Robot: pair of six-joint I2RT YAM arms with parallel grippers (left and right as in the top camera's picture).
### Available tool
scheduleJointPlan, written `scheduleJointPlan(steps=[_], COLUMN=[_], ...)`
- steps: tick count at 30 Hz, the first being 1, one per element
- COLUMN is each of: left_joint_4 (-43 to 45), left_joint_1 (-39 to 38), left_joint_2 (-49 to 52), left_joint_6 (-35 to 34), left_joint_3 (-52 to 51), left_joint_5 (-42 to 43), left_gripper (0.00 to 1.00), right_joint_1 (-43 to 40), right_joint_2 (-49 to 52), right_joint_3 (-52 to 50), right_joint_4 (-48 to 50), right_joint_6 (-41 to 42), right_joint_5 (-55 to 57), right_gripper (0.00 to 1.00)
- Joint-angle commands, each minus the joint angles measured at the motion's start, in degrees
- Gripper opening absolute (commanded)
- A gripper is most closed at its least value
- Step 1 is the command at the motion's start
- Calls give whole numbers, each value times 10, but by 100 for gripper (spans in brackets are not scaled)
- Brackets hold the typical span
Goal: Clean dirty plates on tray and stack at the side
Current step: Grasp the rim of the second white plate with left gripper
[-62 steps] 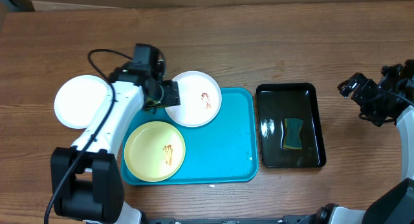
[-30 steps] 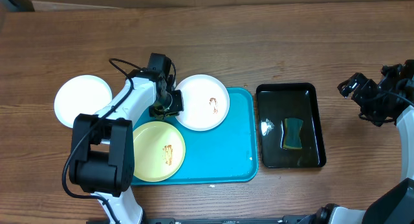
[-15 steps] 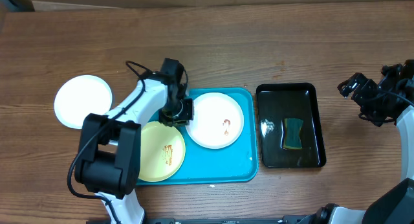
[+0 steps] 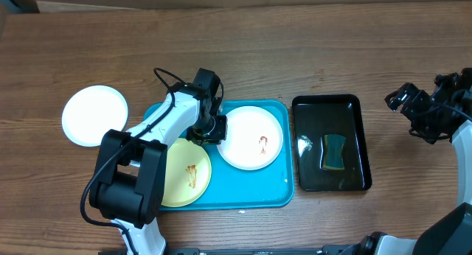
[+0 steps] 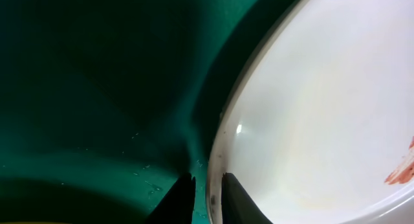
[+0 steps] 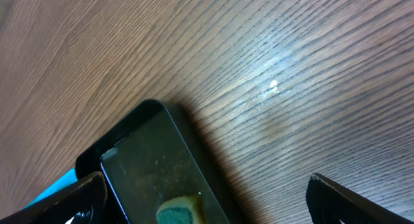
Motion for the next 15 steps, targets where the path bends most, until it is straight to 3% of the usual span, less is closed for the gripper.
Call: scheduleJointPlan(steps=[1, 6, 15], left_joint_4=[7, 28, 73], left_joint_1=[-1, -1, -1], left_joint_2=[1, 1, 1], left_joint_6=[1, -54, -17], left_joint_3=[-3, -3, -3], left_joint_5=[-11, -10, -18], left_gripper=[12, 13, 21], right_joint_1=[0, 0, 0], right_joint_2=[-5, -5, -5], right_joint_3=[10, 10, 10], right_joint_4=[3, 3, 8], right_joint_6=[0, 0, 0], right_joint_5=[2, 2, 2], right_gripper=[100, 100, 100])
